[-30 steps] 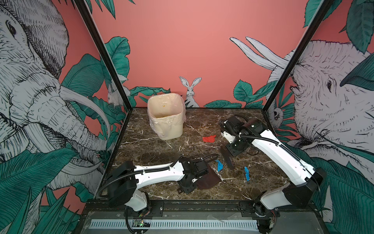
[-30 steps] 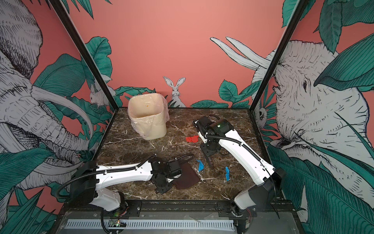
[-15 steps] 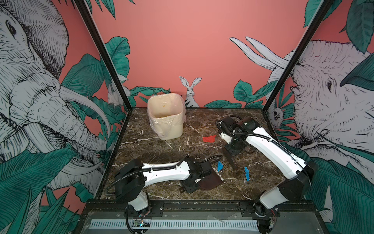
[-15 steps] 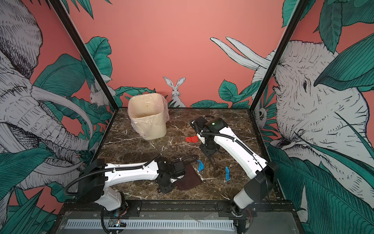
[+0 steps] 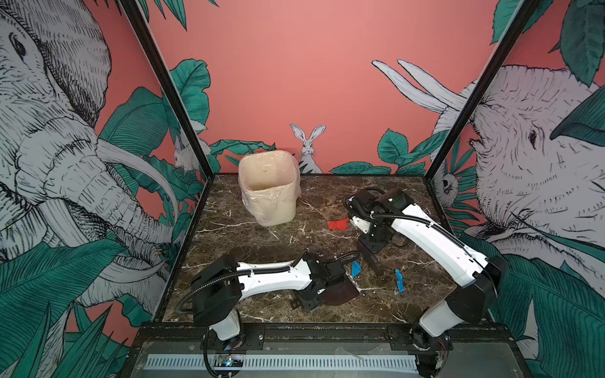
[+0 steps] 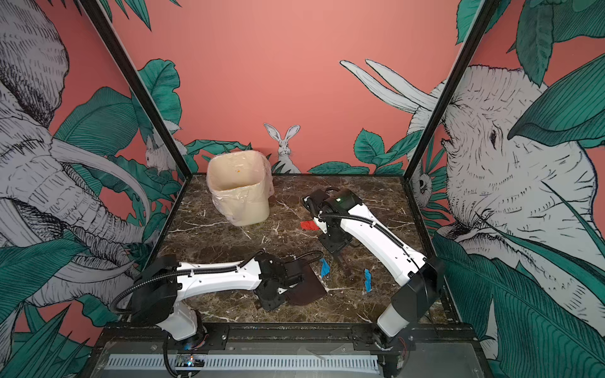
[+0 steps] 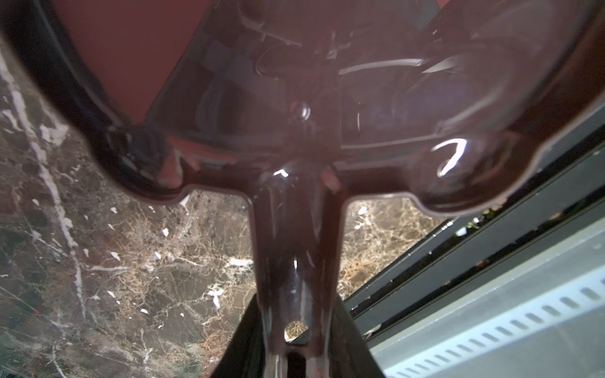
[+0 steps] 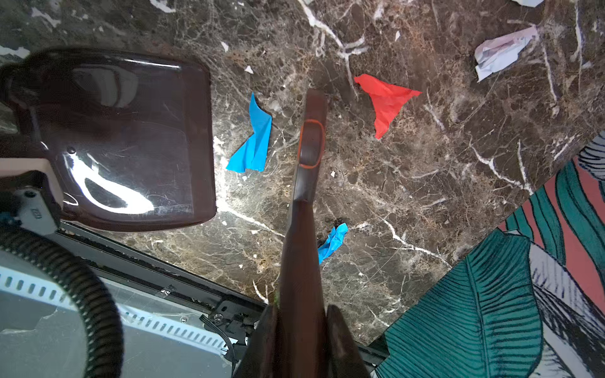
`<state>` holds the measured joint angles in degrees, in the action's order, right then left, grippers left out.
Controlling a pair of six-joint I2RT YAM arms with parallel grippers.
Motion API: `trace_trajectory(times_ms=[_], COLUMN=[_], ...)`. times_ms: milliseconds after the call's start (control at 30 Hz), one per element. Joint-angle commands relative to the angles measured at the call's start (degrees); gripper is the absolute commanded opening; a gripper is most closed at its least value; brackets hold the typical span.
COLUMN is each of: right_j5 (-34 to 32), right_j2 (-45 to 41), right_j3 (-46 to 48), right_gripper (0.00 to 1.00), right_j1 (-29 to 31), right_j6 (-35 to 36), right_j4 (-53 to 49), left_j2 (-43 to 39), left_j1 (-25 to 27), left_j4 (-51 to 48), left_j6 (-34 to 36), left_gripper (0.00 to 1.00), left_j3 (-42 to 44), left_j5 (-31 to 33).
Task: Sweep away the paper scraps from the table
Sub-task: 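Sweep the blue scraps into the dustpan with the right gripper's brush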
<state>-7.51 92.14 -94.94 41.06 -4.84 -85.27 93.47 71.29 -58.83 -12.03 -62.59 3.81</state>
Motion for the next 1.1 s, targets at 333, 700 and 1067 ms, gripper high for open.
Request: trace_trajectory(times_ms=[333, 700, 1067], right_j5=[9.66, 17.04, 10.2], right_j2=[4.1, 1.25, -4.42], right_j3=[-6.96, -11.59, -12.97], right_gripper=[0.0, 0.0, 0.0], right_j1=[6.58, 7.66, -0.77], right_j6=[0.53, -0.43, -0.86], right_j4=[-2.38, -0.46, -1.48], left_j2=[0.28, -0.67, -5.37], left_j1=[0.32, 0.34, 0.3], left_j4=[-1.02, -0.36, 0.69], left_j6=[-0.24, -0.8, -2.55], left_gripper=[0.0, 0.0, 0.0], left_j3=[-0.45, 0.38, 1.05], left_j5=[0.05, 0.36, 4.53])
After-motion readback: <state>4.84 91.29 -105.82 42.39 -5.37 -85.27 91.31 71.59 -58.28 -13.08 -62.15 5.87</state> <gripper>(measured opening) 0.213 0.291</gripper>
